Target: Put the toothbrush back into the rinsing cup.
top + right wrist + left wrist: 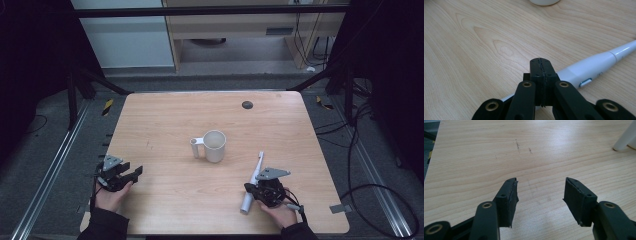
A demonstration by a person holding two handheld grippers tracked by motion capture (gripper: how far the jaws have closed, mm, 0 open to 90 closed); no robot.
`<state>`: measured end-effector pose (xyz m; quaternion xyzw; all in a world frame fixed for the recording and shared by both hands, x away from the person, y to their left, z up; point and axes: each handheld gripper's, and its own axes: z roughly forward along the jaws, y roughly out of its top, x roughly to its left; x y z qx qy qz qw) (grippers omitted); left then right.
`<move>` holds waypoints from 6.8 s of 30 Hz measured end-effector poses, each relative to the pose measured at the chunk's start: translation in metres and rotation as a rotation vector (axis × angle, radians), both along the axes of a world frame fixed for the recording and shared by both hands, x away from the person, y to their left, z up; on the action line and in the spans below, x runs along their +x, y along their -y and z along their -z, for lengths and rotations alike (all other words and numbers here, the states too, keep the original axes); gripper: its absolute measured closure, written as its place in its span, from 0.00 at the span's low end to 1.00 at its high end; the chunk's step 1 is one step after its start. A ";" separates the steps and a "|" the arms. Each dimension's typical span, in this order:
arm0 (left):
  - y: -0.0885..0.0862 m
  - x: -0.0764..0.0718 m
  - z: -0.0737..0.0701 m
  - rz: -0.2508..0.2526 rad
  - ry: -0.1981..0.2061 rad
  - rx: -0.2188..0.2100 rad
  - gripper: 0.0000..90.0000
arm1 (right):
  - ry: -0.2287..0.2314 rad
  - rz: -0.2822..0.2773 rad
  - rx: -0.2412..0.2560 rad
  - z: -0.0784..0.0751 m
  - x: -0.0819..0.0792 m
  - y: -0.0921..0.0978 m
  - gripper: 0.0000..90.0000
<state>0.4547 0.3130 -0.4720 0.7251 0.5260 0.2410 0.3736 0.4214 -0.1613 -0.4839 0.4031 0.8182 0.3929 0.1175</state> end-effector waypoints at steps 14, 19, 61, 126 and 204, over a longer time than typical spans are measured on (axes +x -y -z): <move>0.000 0.000 0.000 0.000 -0.001 -0.001 0.48 | -0.001 0.013 -0.024 0.001 -0.002 0.006 1.00; 0.000 0.000 0.000 -0.001 -0.002 -0.001 0.48 | -0.006 0.016 -0.020 0.002 -0.003 0.008 1.00; 0.001 0.001 0.001 0.005 -0.009 0.010 0.48 | 0.033 0.197 -0.051 -0.018 -0.011 0.048 0.89; 0.002 0.005 0.004 0.013 -0.059 0.071 0.43 | -0.296 0.178 -0.308 -0.026 0.057 -0.012 0.59; 0.004 0.005 0.005 0.018 -0.059 0.044 0.47 | 0.198 0.342 0.200 -0.093 0.046 0.018 0.75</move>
